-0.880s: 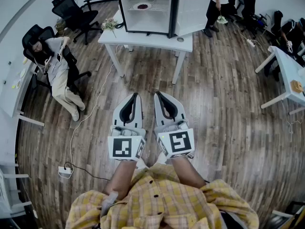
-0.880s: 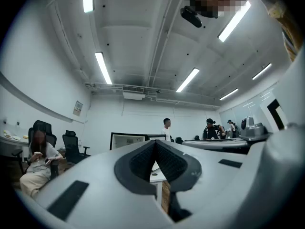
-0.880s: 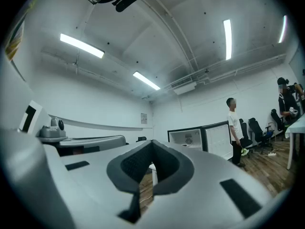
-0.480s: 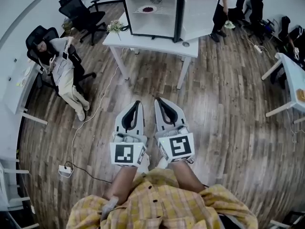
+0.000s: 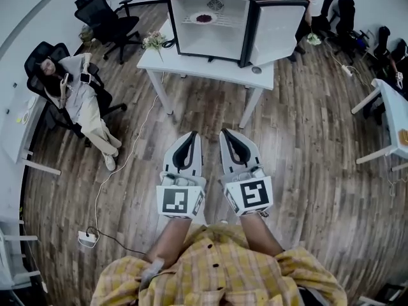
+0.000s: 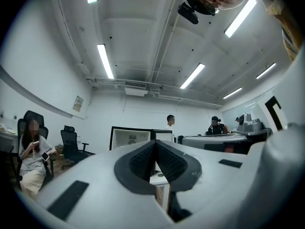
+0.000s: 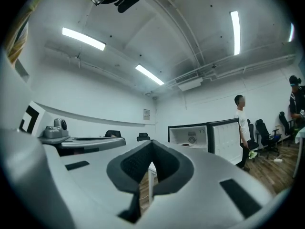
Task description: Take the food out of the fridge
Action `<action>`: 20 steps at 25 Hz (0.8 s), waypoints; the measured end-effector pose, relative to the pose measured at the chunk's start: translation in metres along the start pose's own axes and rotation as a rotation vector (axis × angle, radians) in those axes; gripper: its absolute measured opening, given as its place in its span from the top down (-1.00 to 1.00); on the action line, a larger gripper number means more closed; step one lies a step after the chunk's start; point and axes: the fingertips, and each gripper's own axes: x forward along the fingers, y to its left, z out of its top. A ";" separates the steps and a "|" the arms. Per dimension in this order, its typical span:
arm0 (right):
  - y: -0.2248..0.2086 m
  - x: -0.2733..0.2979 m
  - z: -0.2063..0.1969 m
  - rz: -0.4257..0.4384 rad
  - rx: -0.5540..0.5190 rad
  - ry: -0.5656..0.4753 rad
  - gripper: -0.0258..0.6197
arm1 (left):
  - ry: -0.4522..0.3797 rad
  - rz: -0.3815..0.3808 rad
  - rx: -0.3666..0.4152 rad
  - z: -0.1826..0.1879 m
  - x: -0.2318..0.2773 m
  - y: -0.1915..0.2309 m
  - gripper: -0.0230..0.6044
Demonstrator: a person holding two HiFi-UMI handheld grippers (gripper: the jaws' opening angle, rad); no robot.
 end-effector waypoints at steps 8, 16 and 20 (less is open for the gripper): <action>-0.035 0.096 0.018 -0.039 0.001 -0.012 0.90 | -0.013 -0.013 -0.006 0.012 0.091 0.066 0.90; -0.049 0.169 0.017 -0.085 -0.015 -0.009 0.90 | 0.007 -0.058 -0.020 0.005 0.149 0.111 0.90; -0.057 0.195 0.012 -0.110 -0.014 0.001 0.90 | 0.011 -0.078 -0.026 0.002 0.173 0.129 0.90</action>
